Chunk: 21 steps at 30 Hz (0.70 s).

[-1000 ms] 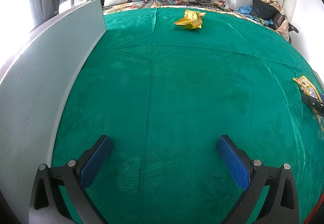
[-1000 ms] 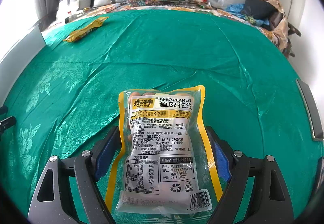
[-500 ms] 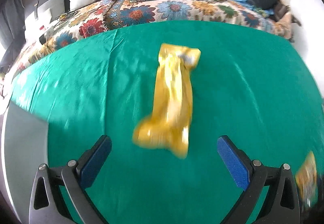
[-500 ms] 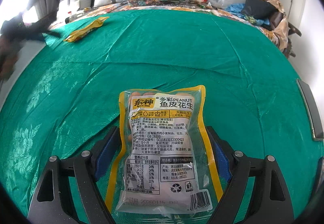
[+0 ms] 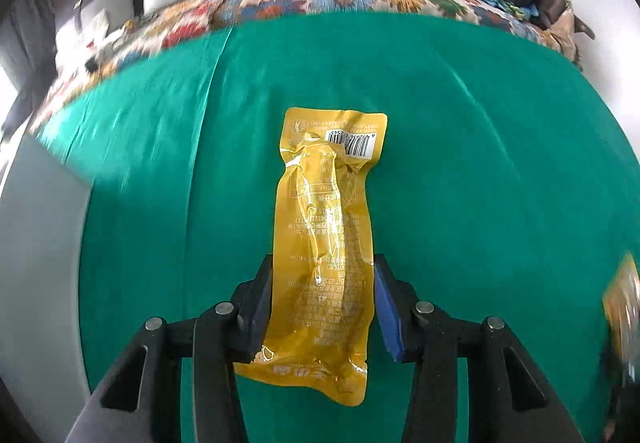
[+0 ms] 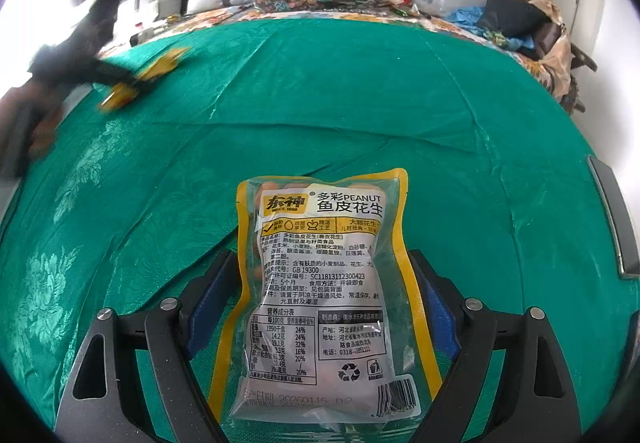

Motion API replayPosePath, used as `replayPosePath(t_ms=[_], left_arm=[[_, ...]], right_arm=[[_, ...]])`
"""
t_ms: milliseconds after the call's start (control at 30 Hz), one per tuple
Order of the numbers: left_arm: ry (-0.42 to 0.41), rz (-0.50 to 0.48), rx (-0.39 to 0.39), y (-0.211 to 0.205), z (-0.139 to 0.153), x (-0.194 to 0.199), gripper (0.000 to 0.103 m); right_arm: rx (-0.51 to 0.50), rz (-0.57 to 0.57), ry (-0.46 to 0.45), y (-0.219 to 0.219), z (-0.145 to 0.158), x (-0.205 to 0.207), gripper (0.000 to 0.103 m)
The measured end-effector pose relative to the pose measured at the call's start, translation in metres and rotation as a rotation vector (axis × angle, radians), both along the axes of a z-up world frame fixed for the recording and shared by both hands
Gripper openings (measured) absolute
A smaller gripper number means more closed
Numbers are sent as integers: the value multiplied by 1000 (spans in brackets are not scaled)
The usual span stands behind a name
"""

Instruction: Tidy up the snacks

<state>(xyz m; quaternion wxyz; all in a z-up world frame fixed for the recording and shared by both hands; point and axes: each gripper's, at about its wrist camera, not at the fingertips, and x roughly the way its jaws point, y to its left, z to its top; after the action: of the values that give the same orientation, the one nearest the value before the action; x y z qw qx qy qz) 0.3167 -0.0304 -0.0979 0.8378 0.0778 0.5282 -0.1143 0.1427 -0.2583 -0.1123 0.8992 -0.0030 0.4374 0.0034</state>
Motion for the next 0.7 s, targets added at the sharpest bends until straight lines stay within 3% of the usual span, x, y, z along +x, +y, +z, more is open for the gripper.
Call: replayPosePath(t_ms=[200, 233, 267, 300, 367, 433, 533, 600, 700], left_arm=[[40, 25, -92, 28, -1, -119, 46], [28, 22, -97, 31, -1, -132, 48], [16, 13, -110, 34, -2, -141, 58], [9, -3, -131, 37, -4, -147, 76], [0, 3, -117, 39, -8, -147, 88], [-32, 14, -89, 41, -10, -143, 89], [-71, -3, -40, 37, -16, -136, 97], [-97, -16, -45, 37, -19, -136, 103], [-134, -14, -57, 42, -20, -138, 103]], right_arm=[[0, 0, 0, 0, 0, 0, 87], [0, 0, 0, 0, 0, 0, 87], [0, 0, 0, 0, 0, 0, 87], [-1, 0, 0, 0, 0, 0, 87], [-2, -1, 0, -1, 0, -4, 87], [-3, -1, -1, -1, 0, -4, 87], [-2, -1, -1, -1, 0, -4, 87], [-2, -1, -1, 0, 0, -4, 87], [-2, -1, -1, -1, 0, -4, 87]])
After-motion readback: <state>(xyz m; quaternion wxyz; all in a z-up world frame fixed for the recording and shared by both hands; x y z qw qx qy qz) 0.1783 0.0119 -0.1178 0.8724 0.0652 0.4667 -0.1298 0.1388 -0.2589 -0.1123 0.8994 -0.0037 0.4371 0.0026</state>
